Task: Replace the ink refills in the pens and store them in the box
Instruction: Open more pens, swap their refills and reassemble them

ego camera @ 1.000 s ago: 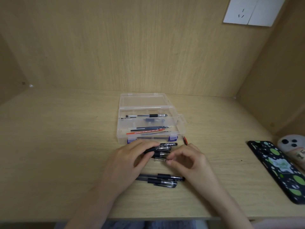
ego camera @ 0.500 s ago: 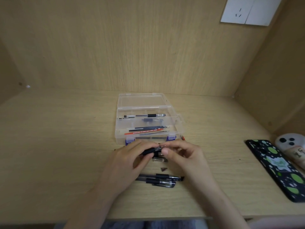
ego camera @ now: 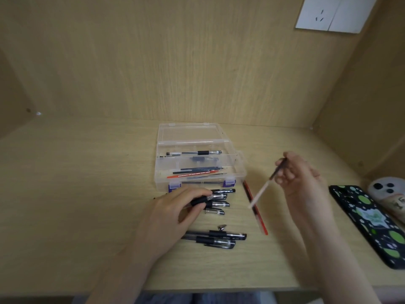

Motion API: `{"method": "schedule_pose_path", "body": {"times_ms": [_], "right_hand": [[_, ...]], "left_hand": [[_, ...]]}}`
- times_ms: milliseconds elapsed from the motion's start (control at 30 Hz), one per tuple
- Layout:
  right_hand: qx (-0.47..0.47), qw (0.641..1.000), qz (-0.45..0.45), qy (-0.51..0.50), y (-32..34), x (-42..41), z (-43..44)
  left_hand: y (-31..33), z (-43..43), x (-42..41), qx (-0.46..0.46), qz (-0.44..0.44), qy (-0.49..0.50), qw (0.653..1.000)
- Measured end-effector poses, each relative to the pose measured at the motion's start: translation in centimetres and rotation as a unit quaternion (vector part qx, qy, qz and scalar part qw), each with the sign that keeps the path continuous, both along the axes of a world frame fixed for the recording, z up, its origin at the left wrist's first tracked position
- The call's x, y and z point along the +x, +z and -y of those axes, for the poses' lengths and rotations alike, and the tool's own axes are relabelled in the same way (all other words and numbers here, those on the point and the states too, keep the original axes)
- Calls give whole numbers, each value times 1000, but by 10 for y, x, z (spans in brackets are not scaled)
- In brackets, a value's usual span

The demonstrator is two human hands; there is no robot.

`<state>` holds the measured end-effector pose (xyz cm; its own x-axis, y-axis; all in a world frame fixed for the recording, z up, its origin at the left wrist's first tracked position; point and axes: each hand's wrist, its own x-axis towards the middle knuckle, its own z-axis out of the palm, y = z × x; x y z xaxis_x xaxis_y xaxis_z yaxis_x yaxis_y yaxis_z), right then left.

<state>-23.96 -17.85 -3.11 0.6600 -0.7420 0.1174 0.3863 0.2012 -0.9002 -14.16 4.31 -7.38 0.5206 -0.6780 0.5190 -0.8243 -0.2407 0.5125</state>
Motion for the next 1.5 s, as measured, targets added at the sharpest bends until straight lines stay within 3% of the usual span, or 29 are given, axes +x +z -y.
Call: {"method": "schedule_pose_path", "body": {"times_ms": [100,233,400,600,733,967,1267,1500], "right_hand": [[-99,986,-137,-12,5,0,22],[-234,920,-314,4,-12,9,26],[-299,869,-393,4,-31,17,19],[-390,851,-349,-44,-23,17,16],[-469,839,-276,18,1,30,1],[-588,709,-337,196,9,99,-9],[-734,534,-373,192,6,117,-14],[-751,510,-373,188,9,116,-16]], "left_hand": [[1,0,-1,6,-1,-2,1000],[2,0,-1,4,1,0,1000],[0,1,-1,3,-2,2,1000],[1,1,-1,16,9,-1,1000],[0,1,0,20,1,1,1000],[1,1,0,22,-3,-1,1000],[1,2,1,22,-1,-2,1000],[2,2,0,22,-4,-6,1000]]}}
